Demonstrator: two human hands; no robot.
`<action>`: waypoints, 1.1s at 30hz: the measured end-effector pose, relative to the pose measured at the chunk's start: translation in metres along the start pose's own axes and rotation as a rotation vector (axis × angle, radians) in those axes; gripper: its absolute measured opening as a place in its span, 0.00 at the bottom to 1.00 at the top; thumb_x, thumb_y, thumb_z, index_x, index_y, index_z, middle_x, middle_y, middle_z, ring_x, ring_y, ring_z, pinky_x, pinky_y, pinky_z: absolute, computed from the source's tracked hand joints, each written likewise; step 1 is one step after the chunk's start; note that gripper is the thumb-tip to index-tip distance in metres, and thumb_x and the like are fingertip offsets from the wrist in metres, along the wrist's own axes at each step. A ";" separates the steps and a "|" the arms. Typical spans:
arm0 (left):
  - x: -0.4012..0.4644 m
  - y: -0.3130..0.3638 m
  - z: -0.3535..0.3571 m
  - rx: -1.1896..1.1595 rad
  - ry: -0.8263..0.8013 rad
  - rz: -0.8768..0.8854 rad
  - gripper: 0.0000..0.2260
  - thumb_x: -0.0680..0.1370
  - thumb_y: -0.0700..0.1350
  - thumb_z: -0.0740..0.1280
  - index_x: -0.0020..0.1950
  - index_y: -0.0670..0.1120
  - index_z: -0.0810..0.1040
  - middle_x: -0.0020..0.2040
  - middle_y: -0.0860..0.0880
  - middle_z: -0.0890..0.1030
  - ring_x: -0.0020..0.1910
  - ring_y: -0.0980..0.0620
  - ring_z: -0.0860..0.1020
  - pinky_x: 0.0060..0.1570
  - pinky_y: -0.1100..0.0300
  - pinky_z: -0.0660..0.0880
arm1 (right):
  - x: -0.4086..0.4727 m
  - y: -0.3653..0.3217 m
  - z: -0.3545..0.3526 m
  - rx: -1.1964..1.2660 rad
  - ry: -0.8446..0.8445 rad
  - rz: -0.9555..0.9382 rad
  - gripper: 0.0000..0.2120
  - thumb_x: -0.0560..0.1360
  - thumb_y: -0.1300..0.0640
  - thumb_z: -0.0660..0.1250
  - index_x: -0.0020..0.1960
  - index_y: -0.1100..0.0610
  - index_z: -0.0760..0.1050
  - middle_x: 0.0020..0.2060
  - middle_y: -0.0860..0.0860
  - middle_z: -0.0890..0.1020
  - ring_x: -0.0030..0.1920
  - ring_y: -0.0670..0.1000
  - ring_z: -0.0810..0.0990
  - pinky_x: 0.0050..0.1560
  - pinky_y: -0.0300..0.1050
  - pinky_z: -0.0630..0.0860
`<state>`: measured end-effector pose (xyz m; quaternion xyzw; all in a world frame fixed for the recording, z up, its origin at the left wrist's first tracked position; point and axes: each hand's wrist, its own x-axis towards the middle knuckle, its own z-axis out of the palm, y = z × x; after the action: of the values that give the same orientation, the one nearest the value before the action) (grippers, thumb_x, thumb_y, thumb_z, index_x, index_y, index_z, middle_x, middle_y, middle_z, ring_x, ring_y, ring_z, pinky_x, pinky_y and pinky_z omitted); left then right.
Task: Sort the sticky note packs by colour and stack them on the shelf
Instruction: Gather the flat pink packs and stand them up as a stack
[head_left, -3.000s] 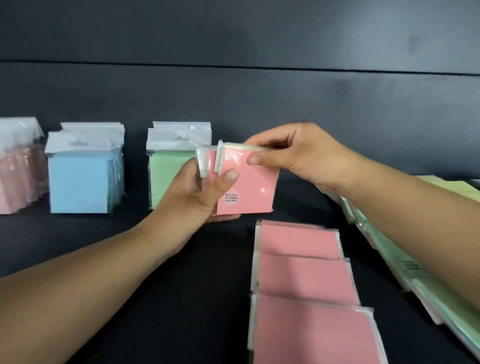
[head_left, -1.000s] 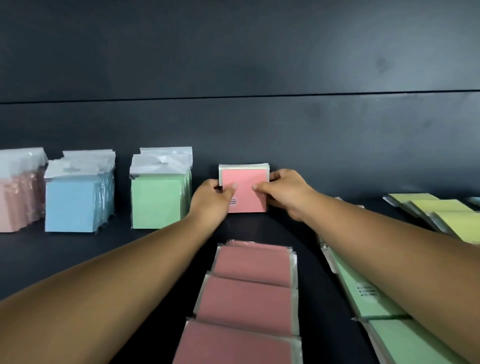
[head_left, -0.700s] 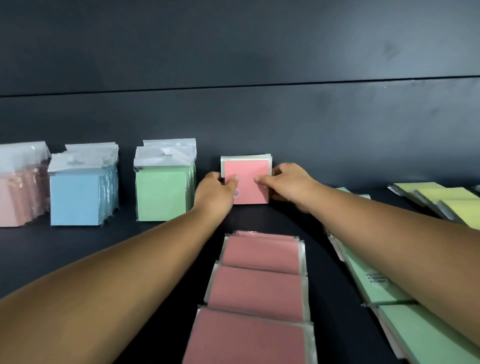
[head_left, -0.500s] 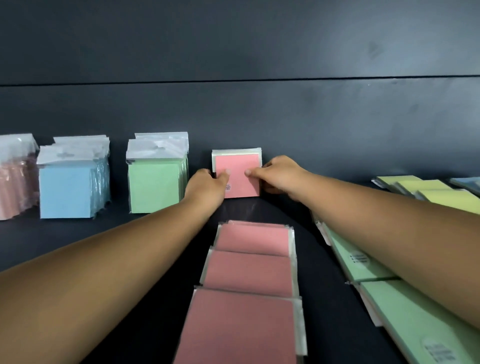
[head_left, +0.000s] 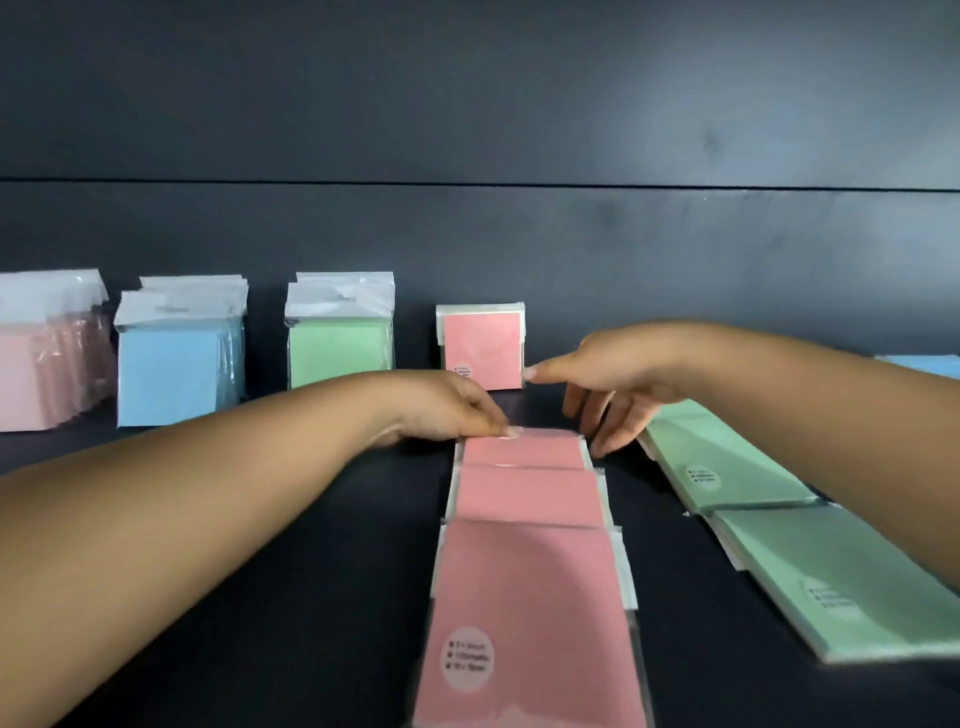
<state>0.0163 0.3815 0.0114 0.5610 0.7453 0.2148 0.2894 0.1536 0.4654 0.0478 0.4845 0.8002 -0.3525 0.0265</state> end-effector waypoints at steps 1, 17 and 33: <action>0.002 0.001 -0.002 0.028 -0.015 0.011 0.03 0.76 0.48 0.67 0.48 0.51 0.78 0.43 0.55 0.76 0.43 0.59 0.72 0.46 0.66 0.69 | -0.002 0.001 0.002 0.043 0.001 0.009 0.29 0.77 0.41 0.58 0.61 0.68 0.70 0.40 0.61 0.76 0.32 0.54 0.79 0.28 0.39 0.78; 0.008 -0.001 -0.012 -0.662 0.230 0.090 0.10 0.72 0.33 0.69 0.39 0.46 0.72 0.37 0.49 0.75 0.36 0.55 0.75 0.39 0.62 0.74 | -0.005 0.014 0.007 0.506 0.070 -0.173 0.12 0.77 0.52 0.63 0.40 0.59 0.73 0.34 0.55 0.78 0.33 0.52 0.77 0.34 0.41 0.77; -0.041 -0.026 -0.014 -0.743 0.465 0.200 0.08 0.77 0.46 0.64 0.53 0.44 0.73 0.44 0.45 0.78 0.41 0.49 0.77 0.46 0.55 0.75 | -0.022 0.012 0.014 0.090 0.025 -0.179 0.11 0.73 0.48 0.67 0.47 0.56 0.75 0.46 0.51 0.79 0.50 0.51 0.76 0.53 0.44 0.74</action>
<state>-0.0032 0.3346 0.0128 0.4250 0.6051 0.6151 0.2736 0.1705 0.4442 0.0396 0.4161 0.8239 -0.3830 -0.0369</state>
